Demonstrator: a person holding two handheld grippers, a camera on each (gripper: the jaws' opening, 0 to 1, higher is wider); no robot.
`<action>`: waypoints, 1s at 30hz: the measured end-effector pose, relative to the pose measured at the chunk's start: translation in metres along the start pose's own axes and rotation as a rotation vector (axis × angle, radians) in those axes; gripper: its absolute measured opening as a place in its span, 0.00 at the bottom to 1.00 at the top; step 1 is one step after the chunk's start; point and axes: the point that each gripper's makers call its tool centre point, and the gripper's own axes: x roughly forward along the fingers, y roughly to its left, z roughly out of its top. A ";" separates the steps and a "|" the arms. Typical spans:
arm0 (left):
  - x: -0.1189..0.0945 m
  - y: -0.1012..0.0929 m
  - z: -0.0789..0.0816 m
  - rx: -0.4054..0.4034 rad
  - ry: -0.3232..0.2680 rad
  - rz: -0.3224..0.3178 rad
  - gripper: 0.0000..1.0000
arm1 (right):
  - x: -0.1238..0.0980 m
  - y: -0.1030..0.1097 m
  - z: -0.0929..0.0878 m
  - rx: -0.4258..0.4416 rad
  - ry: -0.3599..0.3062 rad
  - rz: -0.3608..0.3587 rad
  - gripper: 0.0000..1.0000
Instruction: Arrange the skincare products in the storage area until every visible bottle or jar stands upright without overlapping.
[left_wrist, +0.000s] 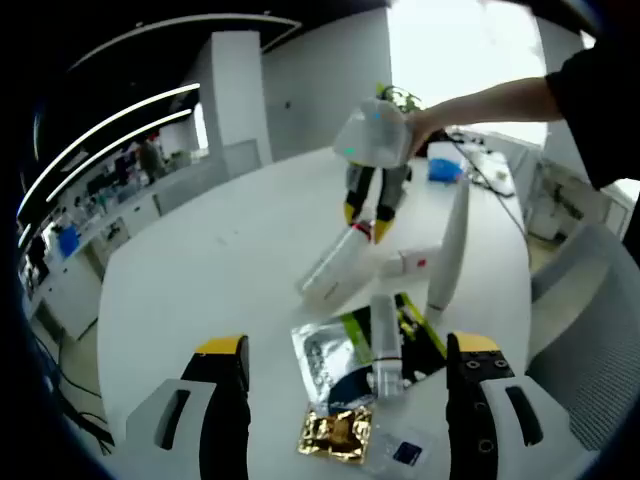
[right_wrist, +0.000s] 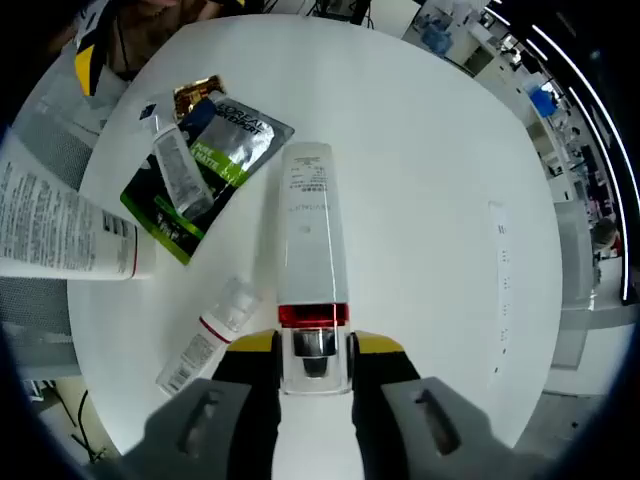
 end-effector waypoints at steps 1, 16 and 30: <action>0.005 0.002 0.002 0.014 -0.008 -0.001 0.74 | -0.002 0.000 0.003 -0.003 -0.002 0.000 0.26; 0.087 0.010 0.025 0.236 -0.059 -0.066 0.48 | -0.014 -0.001 0.028 -0.063 -0.010 -0.020 0.26; 0.122 0.002 0.031 0.339 -0.100 -0.096 0.34 | -0.023 -0.005 0.046 -0.159 0.020 -0.043 0.26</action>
